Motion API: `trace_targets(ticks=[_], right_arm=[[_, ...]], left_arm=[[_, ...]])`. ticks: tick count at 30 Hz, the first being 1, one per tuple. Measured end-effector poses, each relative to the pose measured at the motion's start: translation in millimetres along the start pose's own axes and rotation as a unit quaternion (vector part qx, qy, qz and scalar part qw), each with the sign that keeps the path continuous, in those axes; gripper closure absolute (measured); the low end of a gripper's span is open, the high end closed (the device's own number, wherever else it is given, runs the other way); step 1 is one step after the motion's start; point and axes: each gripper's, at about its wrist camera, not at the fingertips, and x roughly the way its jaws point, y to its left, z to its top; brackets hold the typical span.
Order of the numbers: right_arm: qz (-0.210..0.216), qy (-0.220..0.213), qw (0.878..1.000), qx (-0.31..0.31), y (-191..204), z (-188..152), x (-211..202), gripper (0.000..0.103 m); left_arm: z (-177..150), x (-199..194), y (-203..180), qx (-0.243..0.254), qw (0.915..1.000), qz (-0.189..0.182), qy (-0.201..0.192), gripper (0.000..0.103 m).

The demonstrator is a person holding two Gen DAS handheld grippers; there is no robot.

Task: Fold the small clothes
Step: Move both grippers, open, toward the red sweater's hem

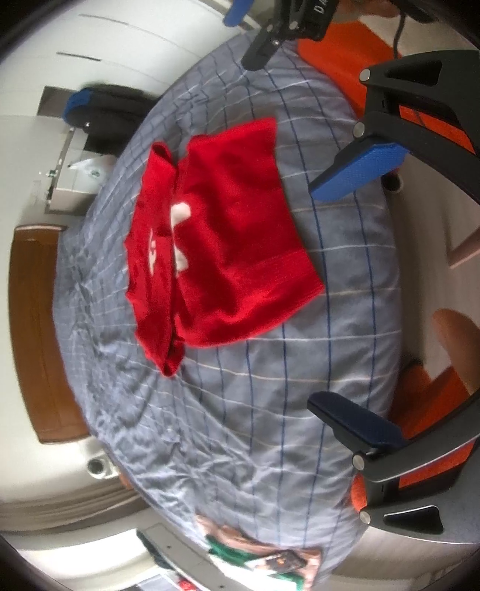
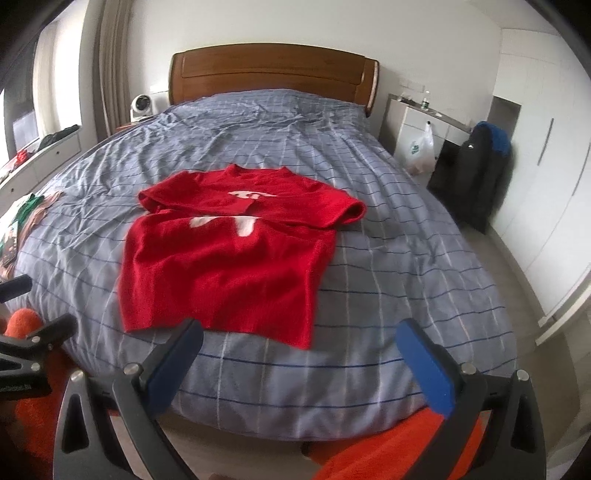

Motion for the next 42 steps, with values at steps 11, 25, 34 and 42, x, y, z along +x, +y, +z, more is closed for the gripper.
trace_targets(ticks=[11, 25, 34, 42], right_arm=[[-0.002, 0.017, 1.000, 0.010, -6.4, -5.4, 8.9, 0.000], [-0.002, 0.024, 1.000, 0.006, -1.8, -8.4, 9.8, 0.000], [-0.005, 0.031, 1.000, 0.003, -2.2, -9.1, 14.8, 0.000], [-0.008, 0.031, 0.999, 0.002, -4.0, -10.5, 16.1, 0.000]], left_arm=[[0.0, -5.2, 1.4, 0.003, 1.0000, 0.007, 0.005, 0.000], [0.2, -1.6, 4.0, 0.005, 0.9999, 0.012, 0.009, 0.000], [-0.6, 2.4, 1.7, 0.009, 0.9998, 0.015, 0.011, 0.000], [-1.3, 3.1, 0.6, 0.011, 0.9998, 0.015, 0.012, 0.000]])
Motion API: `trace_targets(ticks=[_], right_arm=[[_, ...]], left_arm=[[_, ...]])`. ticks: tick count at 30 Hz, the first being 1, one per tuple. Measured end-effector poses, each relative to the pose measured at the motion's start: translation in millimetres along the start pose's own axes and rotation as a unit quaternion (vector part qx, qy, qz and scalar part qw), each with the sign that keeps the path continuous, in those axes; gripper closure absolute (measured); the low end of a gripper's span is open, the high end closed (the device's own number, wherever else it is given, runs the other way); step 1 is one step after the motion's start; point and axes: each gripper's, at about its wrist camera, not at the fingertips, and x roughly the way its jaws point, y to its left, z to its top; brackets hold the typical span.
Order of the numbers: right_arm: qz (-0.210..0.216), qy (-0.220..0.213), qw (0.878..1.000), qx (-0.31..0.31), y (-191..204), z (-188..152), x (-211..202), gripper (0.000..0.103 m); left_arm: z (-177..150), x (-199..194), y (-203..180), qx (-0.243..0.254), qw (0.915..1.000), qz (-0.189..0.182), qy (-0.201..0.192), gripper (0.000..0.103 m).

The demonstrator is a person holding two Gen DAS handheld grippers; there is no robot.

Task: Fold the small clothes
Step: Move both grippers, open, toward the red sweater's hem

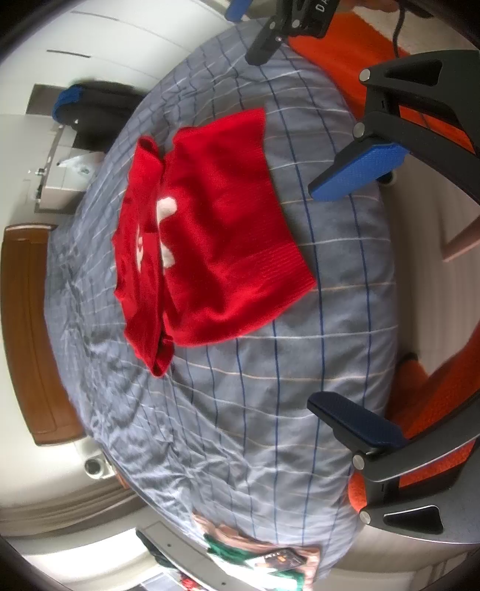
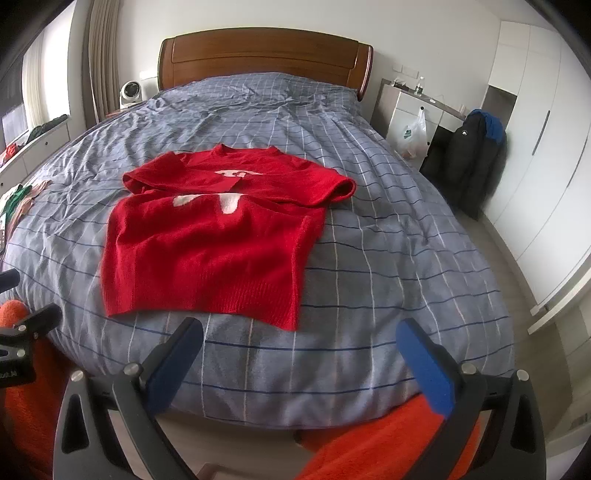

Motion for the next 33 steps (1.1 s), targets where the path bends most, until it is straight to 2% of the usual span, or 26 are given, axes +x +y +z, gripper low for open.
trace_targets(ticks=[6, 11, 15, 33], right_arm=[[-0.003, -0.006, 1.000, 0.005, -3.7, 0.1, -0.5, 0.000], [-0.008, -0.009, 1.000, 0.011, -7.1, 2.2, -3.9, 0.000], [0.000, -0.018, 1.000, 0.012, -7.4, 2.7, -7.4, 0.000], [0.011, -0.004, 1.000, 0.000, -0.5, 0.8, -2.2, 0.000]], left_arm=[[0.1, -1.9, 4.2, -0.019, 0.9996, -0.019, -0.002, 0.000], [2.1, -5.9, 5.8, -0.019, 0.9997, -0.003, -0.014, 0.000], [2.4, -4.6, 6.5, -0.017, 0.9998, 0.003, -0.010, 0.000], [2.1, -0.1, 5.0, -0.009, 0.9998, 0.018, -0.001, 0.000]])
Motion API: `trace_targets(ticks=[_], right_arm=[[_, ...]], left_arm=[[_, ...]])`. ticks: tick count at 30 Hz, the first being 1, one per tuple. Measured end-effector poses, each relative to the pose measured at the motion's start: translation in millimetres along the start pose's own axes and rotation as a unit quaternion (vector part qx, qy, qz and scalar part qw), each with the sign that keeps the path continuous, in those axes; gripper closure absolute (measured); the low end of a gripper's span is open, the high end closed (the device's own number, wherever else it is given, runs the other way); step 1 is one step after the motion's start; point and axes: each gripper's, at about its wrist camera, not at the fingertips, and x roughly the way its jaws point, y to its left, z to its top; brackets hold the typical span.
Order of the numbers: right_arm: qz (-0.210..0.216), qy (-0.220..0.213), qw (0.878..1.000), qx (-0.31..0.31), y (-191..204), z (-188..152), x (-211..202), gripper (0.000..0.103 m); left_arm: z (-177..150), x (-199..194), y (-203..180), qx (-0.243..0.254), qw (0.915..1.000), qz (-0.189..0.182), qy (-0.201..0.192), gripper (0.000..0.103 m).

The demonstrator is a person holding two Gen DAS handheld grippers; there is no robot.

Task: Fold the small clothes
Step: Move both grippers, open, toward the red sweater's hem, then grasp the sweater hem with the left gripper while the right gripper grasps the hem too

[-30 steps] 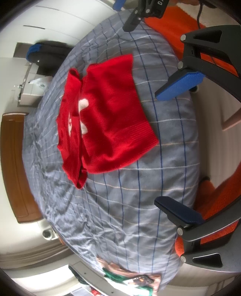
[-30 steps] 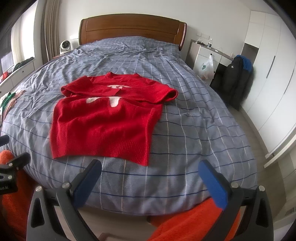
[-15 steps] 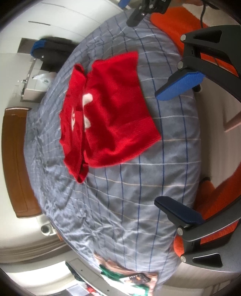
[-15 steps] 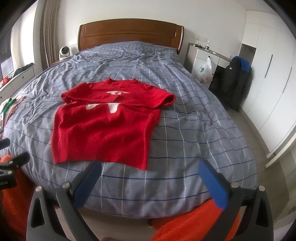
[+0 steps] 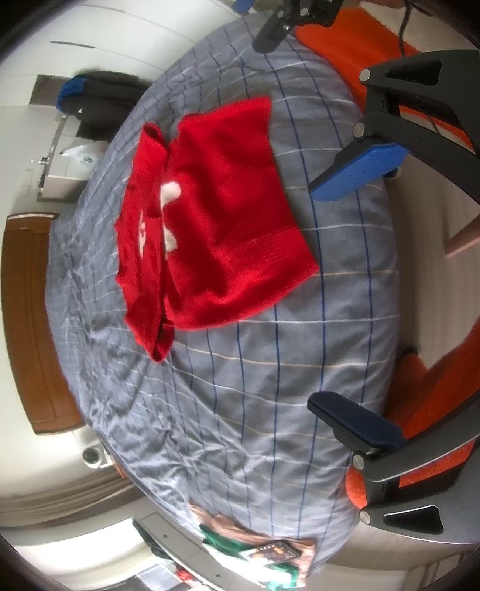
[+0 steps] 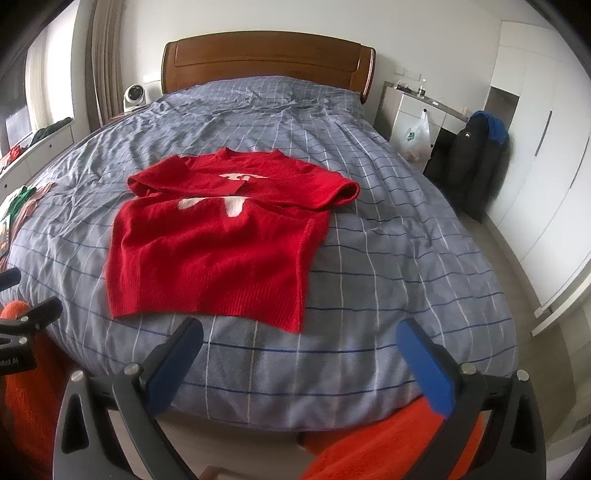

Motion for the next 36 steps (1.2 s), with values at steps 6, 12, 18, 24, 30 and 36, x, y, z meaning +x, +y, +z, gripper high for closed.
trace_targets(ticks=[6, 12, 18, 24, 30, 36], right_arm=[[0.000, 0.003, 1.000, 0.001, 0.4, -1.6, 2.6, 0.000], [-0.009, 0.009, 1.000, -0.006, 2.5, -2.4, 6.7, 0.000], [-0.067, 0.026, 0.997, -0.033, 1.5, -3.0, 16.4, 0.000], [-0.066, 0.038, 0.997, -0.035, -1.5, -7.6, 22.0, 0.000], [-0.066, 0.041, 0.996, -0.039, 0.1, -9.7, 25.8, 0.000], [-0.096, 0.008, 0.993, -0.075, -18.9, -11.9, 47.8, 0.000]], left_arm=[[-0.1, 1.5, -0.6, 0.002, 1.0000, 0.000, 0.002, 0.000], [-0.5, 5.5, -1.8, 0.006, 1.0000, 0.002, 0.008, 0.000], [-1.9, 10.6, 0.3, 0.001, 0.9999, 0.001, 0.017, 0.000], [-4.1, 16.1, -3.0, 0.004, 0.9996, -0.001, 0.026, 0.000], [-7.3, 27.4, 0.2, -0.003, 0.9992, -0.002, 0.040, 0.000], [-6.4, 97.0, 40.5, -0.056, 0.9932, -0.049, 0.089, 0.001]])
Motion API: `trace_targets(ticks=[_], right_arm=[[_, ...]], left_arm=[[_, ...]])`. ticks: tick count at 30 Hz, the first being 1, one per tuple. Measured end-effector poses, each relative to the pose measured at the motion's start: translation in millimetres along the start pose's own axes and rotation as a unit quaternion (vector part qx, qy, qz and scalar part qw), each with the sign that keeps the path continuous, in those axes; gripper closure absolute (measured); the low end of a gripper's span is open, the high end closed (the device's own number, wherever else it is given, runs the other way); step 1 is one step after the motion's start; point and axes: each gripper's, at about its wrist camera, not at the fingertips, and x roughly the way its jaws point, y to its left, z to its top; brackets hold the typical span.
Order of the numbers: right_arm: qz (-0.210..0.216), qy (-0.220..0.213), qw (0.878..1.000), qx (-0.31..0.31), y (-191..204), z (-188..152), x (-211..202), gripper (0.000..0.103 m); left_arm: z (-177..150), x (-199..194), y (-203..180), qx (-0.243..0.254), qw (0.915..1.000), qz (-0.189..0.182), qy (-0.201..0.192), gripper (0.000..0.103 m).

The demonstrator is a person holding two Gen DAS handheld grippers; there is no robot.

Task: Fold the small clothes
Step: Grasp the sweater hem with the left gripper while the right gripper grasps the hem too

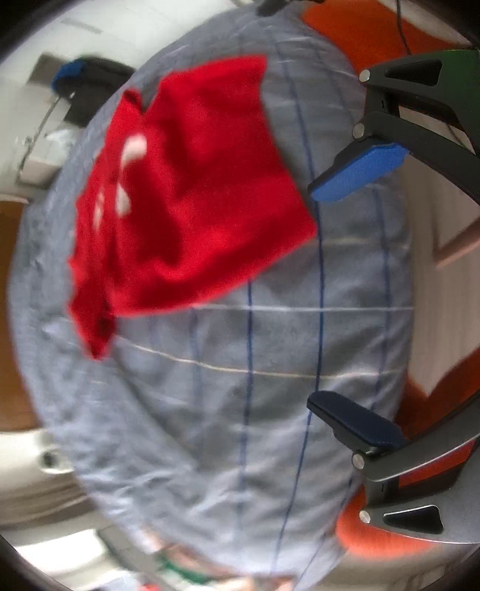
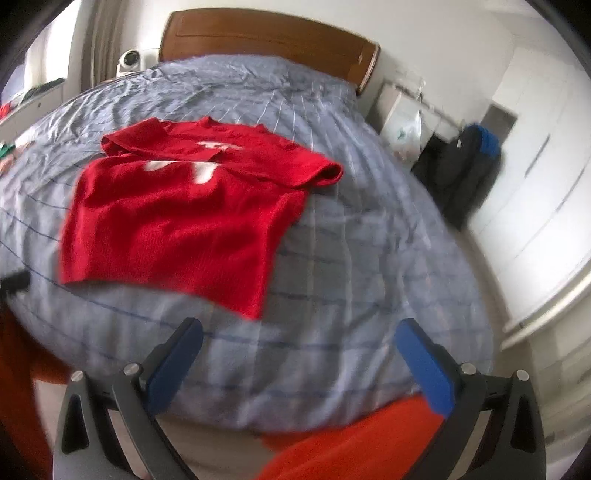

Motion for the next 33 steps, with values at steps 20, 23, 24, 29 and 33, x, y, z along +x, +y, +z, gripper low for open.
trace_targets(ticks=[20, 23, 24, 29, 33], right_arm=[[0.335, 0.093, 0.924, 0.156, -40.6, -15.1, 58.8, 0.099], [0.346, 0.126, 0.917, 0.154, -39.1, -33.2, 43.4, 0.099], [0.344, 0.140, 0.917, 0.148, -32.5, -40.0, 43.7, 0.099], [0.306, 0.195, 0.921, 0.144, -11.4, -64.2, 81.2, 0.100], [0.290, 0.194, 0.926, 0.143, -9.5, -61.3, 78.7, 0.100]], left_arm=[[-1.7, -26.3, 16.5, -0.001, 0.9935, -0.110, 0.027, 0.102], [-17.0, -35.4, 12.4, 0.028, 0.9960, -0.080, 0.029, 0.102], [-20.7, -32.8, 10.2, 0.037, 0.9964, -0.069, 0.033, 0.102], [-35.8, -12.1, -0.3, 0.048, 0.9965, -0.036, 0.057, 0.102], [-45.2, -20.5, -4.8, 0.064, 0.9966, -0.028, 0.045, 0.102]])
